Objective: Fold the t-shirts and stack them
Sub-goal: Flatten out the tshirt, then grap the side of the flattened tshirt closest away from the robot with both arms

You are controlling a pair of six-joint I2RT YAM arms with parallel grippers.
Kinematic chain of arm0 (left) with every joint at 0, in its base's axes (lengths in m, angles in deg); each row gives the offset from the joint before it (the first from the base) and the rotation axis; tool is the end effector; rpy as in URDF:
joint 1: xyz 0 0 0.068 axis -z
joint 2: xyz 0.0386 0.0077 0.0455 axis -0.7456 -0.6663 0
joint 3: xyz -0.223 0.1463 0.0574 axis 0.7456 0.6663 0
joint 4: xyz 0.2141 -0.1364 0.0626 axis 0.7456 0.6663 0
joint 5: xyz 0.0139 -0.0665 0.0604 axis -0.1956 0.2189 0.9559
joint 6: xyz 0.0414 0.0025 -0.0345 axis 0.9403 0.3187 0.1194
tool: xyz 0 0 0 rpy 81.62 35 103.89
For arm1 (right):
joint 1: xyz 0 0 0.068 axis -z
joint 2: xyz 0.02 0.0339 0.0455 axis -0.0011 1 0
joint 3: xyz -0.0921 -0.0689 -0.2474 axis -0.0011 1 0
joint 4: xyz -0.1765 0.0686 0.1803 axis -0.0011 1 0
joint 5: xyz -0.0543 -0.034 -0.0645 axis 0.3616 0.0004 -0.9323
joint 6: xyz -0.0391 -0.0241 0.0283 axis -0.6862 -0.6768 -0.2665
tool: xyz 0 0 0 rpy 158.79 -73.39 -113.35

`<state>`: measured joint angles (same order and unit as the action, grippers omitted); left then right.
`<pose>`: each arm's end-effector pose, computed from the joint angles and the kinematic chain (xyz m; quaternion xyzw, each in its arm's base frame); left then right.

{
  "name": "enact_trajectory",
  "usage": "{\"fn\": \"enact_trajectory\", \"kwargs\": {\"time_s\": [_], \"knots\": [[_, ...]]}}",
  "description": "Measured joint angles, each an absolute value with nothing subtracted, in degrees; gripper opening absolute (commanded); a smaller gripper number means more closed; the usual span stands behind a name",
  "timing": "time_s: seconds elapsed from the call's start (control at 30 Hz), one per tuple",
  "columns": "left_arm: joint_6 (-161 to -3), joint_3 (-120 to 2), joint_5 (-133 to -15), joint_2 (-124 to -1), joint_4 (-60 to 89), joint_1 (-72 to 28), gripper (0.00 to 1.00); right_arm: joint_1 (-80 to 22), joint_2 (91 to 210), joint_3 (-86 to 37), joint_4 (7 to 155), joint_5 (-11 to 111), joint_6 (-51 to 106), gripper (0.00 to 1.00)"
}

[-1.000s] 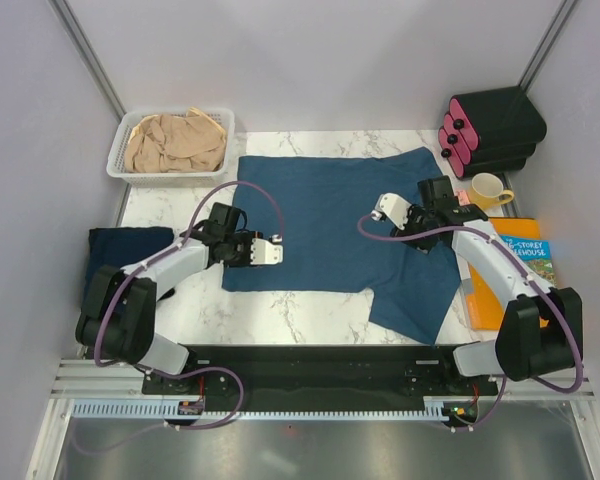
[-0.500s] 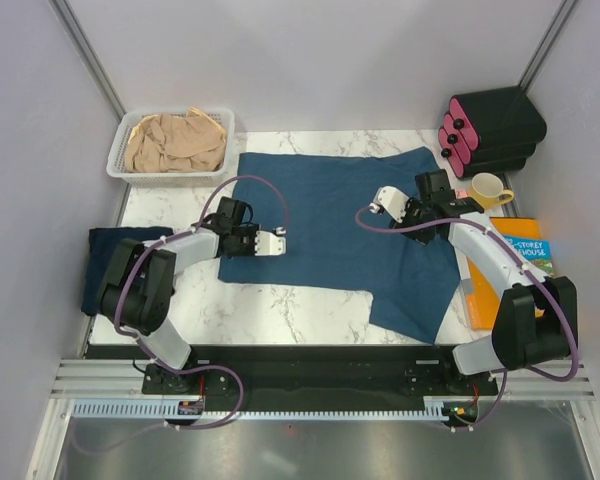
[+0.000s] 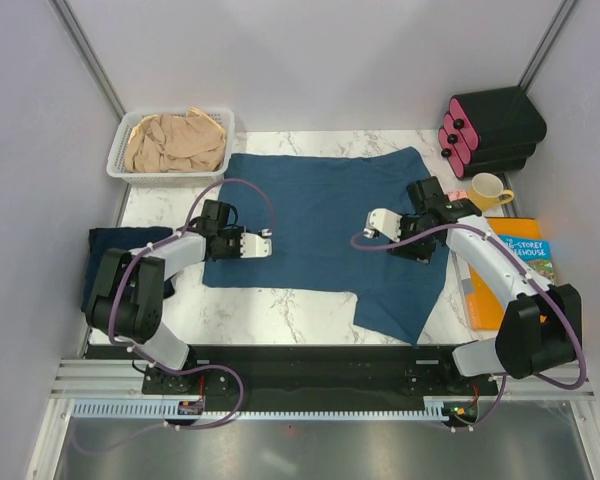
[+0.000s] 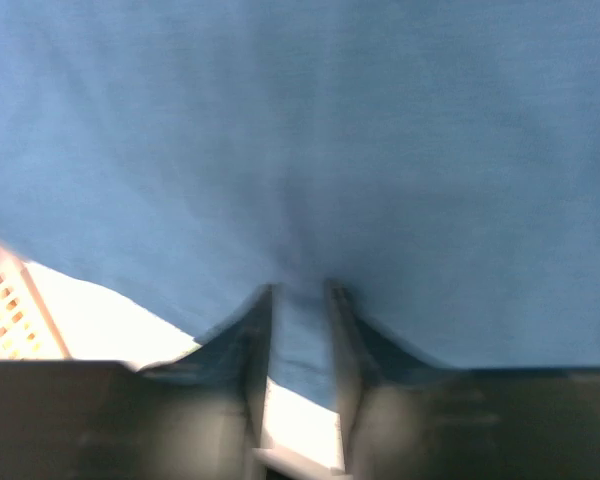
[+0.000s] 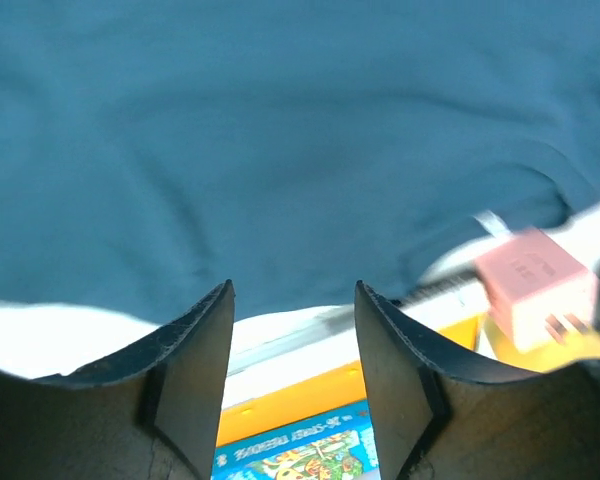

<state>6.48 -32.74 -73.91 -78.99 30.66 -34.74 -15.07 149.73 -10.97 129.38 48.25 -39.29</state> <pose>0.2868 -0.0738 0.1497 0.6958 0.6664 0.0796 0.2559 0.2590 0.0737 0.2537 -0.6055 0.7689 -0.0313 0.2031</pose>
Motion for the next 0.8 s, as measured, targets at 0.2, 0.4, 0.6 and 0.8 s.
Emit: {"fn": "enact_trajectory", "kwargs": {"time_s": [0.2,0.4,0.6,0.8], "knots": [[6.0,-34.38,-74.07,-77.11,34.92,-35.13,0.6,-20.82,145.1,-11.52,140.94,53.19,-41.58,0.64],[6.33,-35.65,-75.73,-70.33,40.91,-35.4,0.61,-24.1,137.29,-8.57,146.65,56.62,-39.9,0.64],[11.48,-31.15,-77.13,-60.91,43.84,-35.4,0.64,-25.61,128.97,2.65,148.44,57.28,-36.42,0.67],[13.52,-25.57,-78.42,-57.44,46.46,-35.37,0.63,-27.0,123.81,5.51,148.39,57.3,-33.71,0.69]]}}
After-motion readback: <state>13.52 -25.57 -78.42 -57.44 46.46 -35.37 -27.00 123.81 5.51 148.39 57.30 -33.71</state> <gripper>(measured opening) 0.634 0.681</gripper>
